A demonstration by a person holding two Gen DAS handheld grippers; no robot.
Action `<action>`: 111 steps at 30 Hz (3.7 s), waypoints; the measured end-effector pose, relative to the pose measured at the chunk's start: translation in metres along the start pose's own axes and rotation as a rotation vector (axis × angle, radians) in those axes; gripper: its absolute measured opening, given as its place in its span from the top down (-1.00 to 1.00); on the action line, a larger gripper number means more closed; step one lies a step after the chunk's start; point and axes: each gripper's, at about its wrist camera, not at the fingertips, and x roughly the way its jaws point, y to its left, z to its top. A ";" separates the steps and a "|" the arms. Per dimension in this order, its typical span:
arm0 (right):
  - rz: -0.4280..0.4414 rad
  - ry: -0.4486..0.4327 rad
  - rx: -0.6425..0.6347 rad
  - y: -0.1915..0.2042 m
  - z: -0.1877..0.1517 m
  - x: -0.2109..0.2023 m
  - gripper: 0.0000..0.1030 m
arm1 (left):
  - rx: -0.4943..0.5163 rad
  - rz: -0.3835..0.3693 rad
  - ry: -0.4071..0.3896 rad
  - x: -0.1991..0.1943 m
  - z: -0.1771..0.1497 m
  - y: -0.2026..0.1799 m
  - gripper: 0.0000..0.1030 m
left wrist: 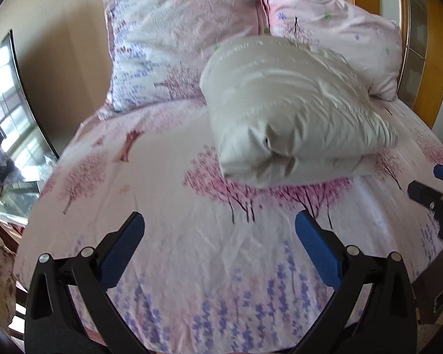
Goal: Fold large clothes
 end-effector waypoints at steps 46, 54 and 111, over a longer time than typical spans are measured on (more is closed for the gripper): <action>-0.064 0.173 -0.019 0.006 -0.019 0.020 -0.97 | 0.015 -0.024 0.200 0.023 -0.012 -0.013 -0.97; -0.066 0.176 -0.015 0.007 -0.018 0.021 -0.97 | 0.010 -0.030 0.201 0.024 -0.011 -0.012 -0.97; -0.059 0.188 0.001 0.008 -0.020 0.028 -0.97 | 0.000 -0.039 0.195 0.024 -0.009 -0.011 -0.97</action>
